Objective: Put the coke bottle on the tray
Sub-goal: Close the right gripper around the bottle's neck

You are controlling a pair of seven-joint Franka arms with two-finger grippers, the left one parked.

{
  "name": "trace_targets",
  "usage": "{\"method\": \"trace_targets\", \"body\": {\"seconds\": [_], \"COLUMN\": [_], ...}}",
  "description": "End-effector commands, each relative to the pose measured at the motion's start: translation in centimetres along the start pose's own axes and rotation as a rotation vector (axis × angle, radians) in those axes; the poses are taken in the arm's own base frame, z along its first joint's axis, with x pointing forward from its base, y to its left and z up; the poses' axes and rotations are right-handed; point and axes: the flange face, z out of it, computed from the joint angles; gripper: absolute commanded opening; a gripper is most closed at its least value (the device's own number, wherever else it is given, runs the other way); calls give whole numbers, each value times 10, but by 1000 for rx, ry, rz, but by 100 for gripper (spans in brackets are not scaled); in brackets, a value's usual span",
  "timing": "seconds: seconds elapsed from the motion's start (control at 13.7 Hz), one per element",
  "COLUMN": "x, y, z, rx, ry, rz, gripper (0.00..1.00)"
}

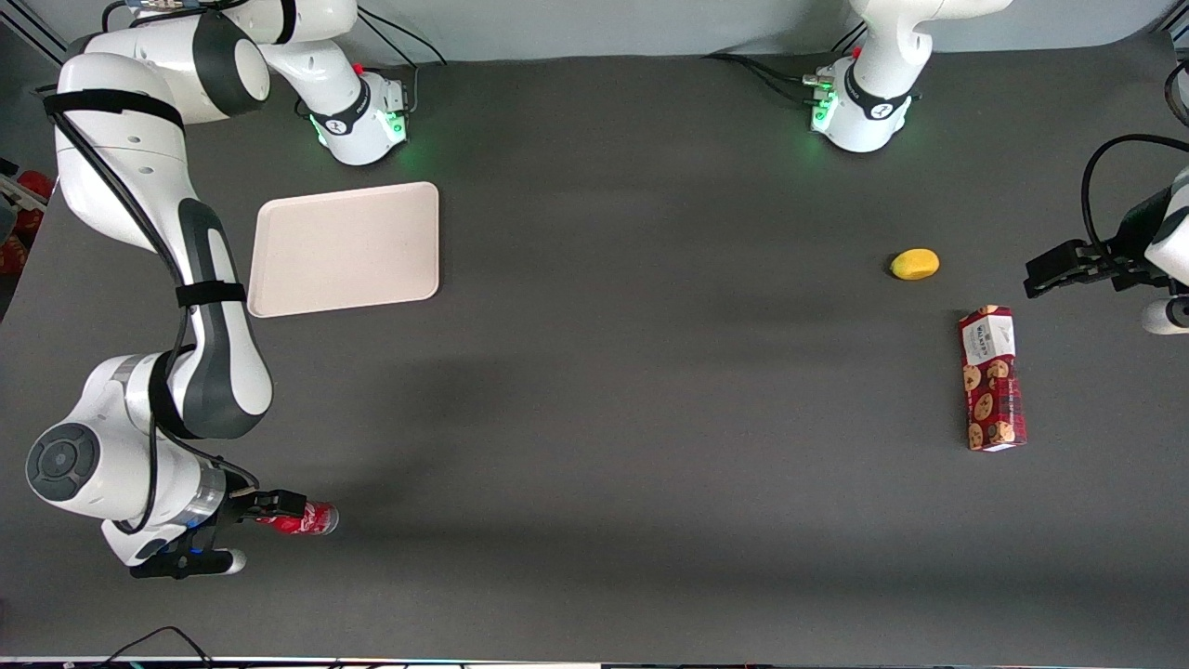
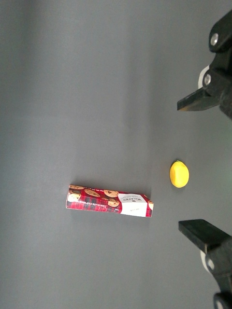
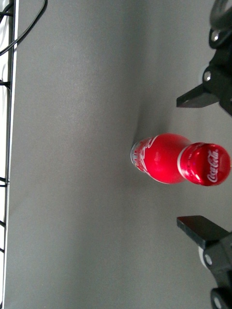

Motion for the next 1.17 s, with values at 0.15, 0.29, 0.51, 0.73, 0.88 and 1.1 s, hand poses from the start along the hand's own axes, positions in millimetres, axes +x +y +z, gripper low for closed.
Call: {"method": "trace_targets", "body": {"seconds": [0.15,0.29,0.51,0.73,0.88,1.1], "x": [5,4,4,2,-6,-26], "y": [-1,-16,-16,-16,-16,-15], "z": [-1,-1,-2,-18,-56,-134], "rx": [-5,-3,-2,-7,-8,-7], "ry": [8,8,8,-10,-52,-99], "rz": [-19,-37,-36,-40,-39,-36], "gripper": [41,17,0,0,0,0]}}
